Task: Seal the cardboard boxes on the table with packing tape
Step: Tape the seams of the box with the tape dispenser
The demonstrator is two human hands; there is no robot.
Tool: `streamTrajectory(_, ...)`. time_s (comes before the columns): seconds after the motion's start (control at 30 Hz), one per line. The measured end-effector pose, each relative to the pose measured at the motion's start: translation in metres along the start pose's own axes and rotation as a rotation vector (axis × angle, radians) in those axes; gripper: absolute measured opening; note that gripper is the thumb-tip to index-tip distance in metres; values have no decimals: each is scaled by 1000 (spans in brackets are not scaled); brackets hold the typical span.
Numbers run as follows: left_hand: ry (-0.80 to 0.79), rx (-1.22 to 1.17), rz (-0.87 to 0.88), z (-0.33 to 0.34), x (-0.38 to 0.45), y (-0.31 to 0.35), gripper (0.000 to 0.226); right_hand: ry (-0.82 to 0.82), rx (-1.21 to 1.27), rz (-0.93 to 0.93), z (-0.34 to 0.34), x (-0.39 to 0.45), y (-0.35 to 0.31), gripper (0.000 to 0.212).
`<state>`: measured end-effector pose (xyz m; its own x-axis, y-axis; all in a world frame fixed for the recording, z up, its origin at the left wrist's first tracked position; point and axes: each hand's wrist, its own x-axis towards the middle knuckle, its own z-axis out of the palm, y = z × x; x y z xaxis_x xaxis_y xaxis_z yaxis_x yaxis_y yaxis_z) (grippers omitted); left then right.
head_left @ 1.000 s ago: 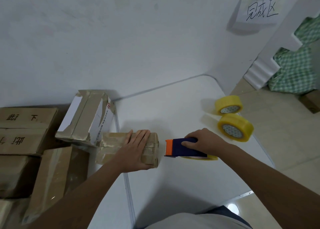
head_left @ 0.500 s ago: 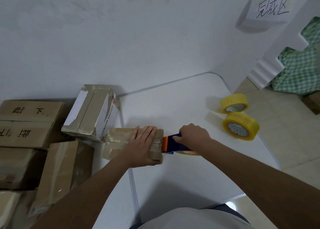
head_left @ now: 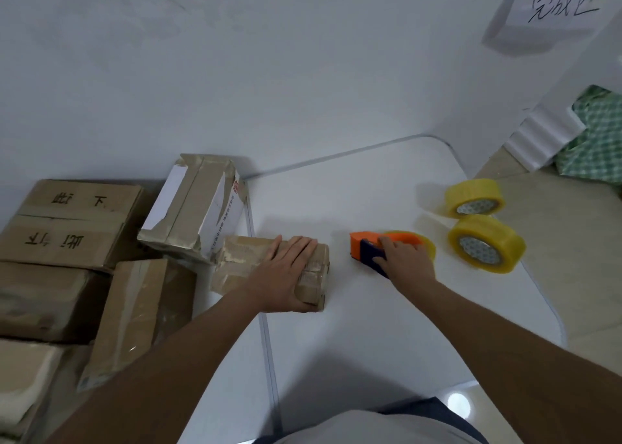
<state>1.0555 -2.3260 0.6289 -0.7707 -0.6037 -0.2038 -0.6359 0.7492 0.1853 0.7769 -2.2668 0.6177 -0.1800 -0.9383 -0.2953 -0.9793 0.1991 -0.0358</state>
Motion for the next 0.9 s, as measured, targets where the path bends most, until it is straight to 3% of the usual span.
streamTrajectory(0.1, -33, 6, 6, -3, -1, 2, 125, -146, 193, 33, 26, -5, 1, 63)
streamTrajectory(0.17, -36, 6, 9, -4, -1, 1, 125, -151, 289, 85, 34, -11, -3, 64)
streamTrajectory(0.23, -30, 3, 14, -3, -1, 0, 125, 56, 340, 81, 35, -16, -12, 42)
streamTrajectory(0.3, -11, -1, 23, -1, -1, -1, 125, 183, 672, 63, 24, -24, -27, 22)
streamTrajectory(0.37, -11, -4, 30, 0, -1, -1, 124, -37, 1083, 43, 7, -33, -50, 38)
streamTrajectory(0.43, -8, -10, 31, 0, -1, -1, 124, -288, 1245, 2, 2, -37, -73, 45)
streamTrajectory(0.57, -14, 0, 34, 0, -2, -1, 122, -429, 1187, 38, 6, -28, -96, 41)
streamTrajectory(0.7, -26, 19, 36, -2, -1, -3, 122, -559, 873, -34, 0, -21, -100, 20)
streamTrajectory(0.77, -41, 30, 46, -1, -3, -3, 123, -514, 794, 2, 5, -22, -96, 24)
streamTrajectory(0.9, -95, 98, 177, -1, -5, -6, 124, -66, 1014, 228, 8, -29, -86, 19)
